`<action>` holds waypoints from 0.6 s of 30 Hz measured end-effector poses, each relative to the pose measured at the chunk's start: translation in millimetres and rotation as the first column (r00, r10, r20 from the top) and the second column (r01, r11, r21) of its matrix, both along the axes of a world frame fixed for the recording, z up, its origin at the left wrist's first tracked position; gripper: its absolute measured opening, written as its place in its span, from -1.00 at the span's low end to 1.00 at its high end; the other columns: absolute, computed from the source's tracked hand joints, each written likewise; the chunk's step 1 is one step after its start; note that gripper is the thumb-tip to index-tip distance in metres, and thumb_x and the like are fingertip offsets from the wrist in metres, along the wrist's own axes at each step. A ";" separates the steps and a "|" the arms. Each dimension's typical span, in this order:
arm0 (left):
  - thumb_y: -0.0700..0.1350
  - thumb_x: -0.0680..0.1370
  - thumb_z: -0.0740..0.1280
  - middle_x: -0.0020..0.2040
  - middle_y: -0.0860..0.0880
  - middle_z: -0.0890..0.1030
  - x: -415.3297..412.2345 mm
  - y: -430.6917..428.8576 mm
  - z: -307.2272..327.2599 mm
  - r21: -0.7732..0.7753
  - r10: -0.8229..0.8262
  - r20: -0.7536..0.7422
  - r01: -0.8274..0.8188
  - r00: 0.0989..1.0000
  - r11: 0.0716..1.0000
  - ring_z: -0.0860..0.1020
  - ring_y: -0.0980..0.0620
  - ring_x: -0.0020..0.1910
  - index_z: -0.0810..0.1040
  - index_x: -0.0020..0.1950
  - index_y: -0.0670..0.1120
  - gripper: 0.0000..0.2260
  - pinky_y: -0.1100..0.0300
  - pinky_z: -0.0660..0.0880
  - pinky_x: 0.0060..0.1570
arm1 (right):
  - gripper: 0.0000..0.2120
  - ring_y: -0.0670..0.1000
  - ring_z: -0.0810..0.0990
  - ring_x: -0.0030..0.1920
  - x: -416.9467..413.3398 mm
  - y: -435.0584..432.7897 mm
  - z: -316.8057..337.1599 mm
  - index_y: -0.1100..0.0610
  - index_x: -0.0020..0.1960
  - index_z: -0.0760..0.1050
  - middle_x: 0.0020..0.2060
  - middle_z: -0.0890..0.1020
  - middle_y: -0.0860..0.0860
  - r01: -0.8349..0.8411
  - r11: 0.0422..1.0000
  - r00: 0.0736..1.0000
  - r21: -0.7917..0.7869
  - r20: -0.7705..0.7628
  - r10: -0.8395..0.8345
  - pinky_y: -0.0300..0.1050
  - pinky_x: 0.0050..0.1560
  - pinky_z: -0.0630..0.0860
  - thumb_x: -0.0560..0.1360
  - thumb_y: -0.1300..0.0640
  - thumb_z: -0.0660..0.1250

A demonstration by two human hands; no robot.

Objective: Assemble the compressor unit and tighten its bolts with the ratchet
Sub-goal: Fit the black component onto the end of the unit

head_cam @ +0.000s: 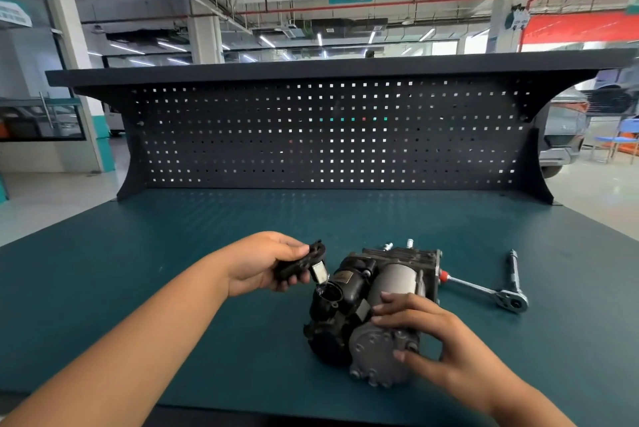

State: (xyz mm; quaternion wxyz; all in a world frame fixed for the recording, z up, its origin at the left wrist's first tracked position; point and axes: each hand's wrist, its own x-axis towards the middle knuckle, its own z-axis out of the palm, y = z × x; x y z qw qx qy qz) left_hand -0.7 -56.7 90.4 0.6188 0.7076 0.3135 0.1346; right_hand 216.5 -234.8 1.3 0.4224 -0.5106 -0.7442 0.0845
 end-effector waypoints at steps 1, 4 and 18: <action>-0.15 0.62 0.19 -0.34 -0.07 0.61 2.3 -2.1 0.3 -0.007 -0.005 -0.008 0.005 1.000 1.000 0.48 0.12 -0.45 0.58 0.00 -0.16 -0.81 0.30 0.43 -0.42 | -0.64 -0.14 0.40 0.35 2.1 -1.8 0.5 -0.06 0.15 0.60 0.18 0.56 -0.18 0.002 1.000 1.000 -0.003 -0.006 -0.002 -0.23 0.33 0.33 0.40 0.23 0.43; -0.14 0.62 0.20 -0.34 -0.07 0.62 8.5 -10.4 -0.5 0.008 -0.019 -0.031 0.019 0.999 1.000 0.48 0.12 -0.45 0.58 -0.02 -0.14 -0.82 0.31 0.41 -0.42 | -0.64 -0.15 0.40 0.35 6.1 -5.6 1.2 -0.06 0.15 0.60 0.19 0.56 -0.18 0.007 1.000 1.000 -0.015 -0.024 -0.007 -0.26 0.33 0.32 0.41 0.24 0.42; -0.06 0.60 0.18 -0.36 -0.11 0.66 42.5 -43.8 2.1 0.290 0.035 -0.225 0.033 0.974 0.957 0.36 0.11 -0.57 0.49 0.11 -0.20 -0.76 0.32 0.18 -0.58 | -0.47 -0.25 0.38 0.30 11.8 -27.8 13.8 -0.19 0.14 0.59 0.25 0.47 -0.11 0.113 0.987 0.993 -0.115 -0.030 -0.117 -0.41 0.24 0.30 0.43 0.40 0.36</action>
